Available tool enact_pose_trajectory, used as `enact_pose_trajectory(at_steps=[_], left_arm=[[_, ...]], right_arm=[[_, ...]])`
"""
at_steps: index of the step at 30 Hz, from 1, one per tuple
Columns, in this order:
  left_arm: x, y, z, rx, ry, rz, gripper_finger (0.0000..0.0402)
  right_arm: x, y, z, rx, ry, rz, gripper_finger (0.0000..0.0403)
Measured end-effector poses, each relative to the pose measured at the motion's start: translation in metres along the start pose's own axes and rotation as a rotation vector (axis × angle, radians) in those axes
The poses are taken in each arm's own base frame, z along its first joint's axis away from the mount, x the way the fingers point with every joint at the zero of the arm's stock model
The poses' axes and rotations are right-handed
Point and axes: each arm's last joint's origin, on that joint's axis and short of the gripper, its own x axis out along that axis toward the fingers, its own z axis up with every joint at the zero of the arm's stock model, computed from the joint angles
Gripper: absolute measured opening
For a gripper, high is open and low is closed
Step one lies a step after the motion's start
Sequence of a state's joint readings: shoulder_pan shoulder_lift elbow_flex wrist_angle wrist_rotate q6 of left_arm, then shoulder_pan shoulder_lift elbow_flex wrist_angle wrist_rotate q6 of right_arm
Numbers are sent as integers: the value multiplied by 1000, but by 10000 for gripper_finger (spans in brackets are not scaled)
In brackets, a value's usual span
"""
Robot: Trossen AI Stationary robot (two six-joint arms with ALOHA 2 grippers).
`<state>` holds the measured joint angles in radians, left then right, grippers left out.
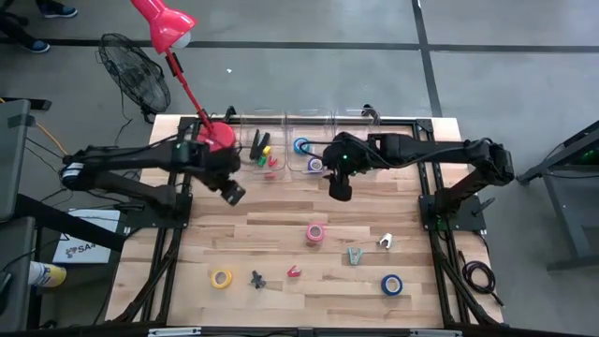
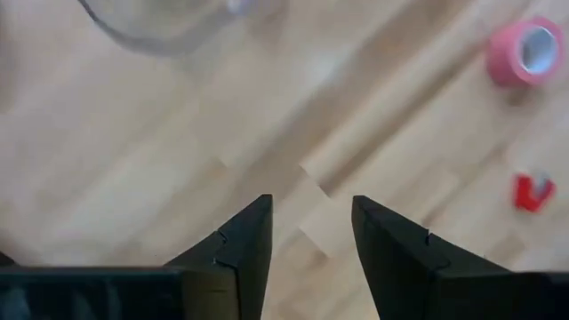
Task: Pick and place Stapler, Stapler remover, tape
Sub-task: Put the yellow tape into the middle transparent bin
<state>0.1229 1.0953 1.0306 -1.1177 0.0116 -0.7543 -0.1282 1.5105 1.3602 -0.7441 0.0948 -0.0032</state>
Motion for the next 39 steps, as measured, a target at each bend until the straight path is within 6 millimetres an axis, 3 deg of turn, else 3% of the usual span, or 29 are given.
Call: enact_pose_trajectory(at_steps=[6,13,20,26,30,39], left_arm=[[-4,-24,-34,-50,56,-35,151],[6,-51,-76,-55,163,-36,151],[21,-78,-120,153,257,-26,151],[36,-100,-152,439,310,-96,151],[49,-109,-166,562,315,-101,151],[79,-119,-178,552,333,-18,169]], right_arm=[[1,-12,0,-50,1,16,201],[2,-23,-1,-105,-3,73,201],[2,-30,-2,-177,-7,115,201],[2,-34,-3,-193,-15,142,201],[2,-35,-3,-196,-7,144,201],[2,-35,-6,-214,13,149,201]])
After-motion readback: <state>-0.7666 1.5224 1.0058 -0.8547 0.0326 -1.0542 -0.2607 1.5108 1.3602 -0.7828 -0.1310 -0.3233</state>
